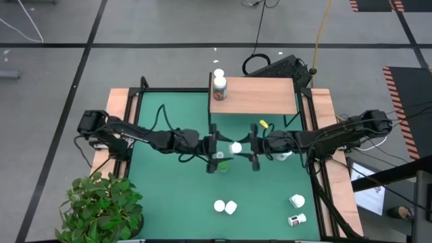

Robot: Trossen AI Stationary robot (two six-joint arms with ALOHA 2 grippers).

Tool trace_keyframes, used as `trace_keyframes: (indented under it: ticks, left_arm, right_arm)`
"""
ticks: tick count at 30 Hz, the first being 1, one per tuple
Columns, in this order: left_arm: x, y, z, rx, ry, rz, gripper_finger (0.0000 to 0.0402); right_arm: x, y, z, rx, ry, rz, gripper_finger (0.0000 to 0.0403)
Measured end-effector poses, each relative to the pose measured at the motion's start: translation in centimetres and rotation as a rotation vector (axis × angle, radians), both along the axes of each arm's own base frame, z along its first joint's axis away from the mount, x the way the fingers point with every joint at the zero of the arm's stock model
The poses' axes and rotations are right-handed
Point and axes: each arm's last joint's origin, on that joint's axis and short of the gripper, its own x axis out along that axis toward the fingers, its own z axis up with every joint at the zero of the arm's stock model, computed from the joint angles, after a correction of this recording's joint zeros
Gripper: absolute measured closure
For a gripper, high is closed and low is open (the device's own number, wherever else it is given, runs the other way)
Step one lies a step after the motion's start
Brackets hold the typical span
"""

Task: Pick and place medicine bottles onto shelf by color
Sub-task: Put the top blue and white pill bottle on the shelf

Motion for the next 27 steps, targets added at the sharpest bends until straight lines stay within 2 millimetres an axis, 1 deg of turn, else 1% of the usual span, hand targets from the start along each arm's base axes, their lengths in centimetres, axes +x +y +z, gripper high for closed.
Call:
trace_keyframes:
  ticks: [2, 10, 13, 17, 20, 27]
  left_arm:
    - [0.2, 0.2, -0.3, 0.006, 0.003, 0.017, 0.0100]
    - [0.3, 1.2, 0.2, 0.008, -0.037, 0.090, 0.0085]
    - [0.7, 1.4, -0.3, 0.003, -0.052, 0.080, 0.0088]
    - [1.3, 1.3, -0.9, 0.004, -0.085, 0.047, 0.0102]
    - [1.4, 1.3, -1.1, -0.004, -0.074, 0.048, 0.0115]
    - [1.4, 1.6, -1.1, -0.030, -0.076, 0.062, 0.0160]
  right_arm:
    - [0.0, -0.1, 0.0, -0.002, -0.004, -0.032, 0.0221]
    - [0.1, -0.1, 0.5, 0.018, -0.053, -0.032, 0.0220]
    - [0.2, -0.1, 0.8, 0.012, -0.083, -0.030, 0.0220]
    - [0.2, -0.1, 0.7, 0.012, -0.081, -0.037, 0.0220]
    - [0.2, -0.2, 0.7, 0.010, -0.081, -0.057, 0.0220]
    - [0.2, -0.2, 0.7, 0.010, -0.079, -0.059, 0.0220]
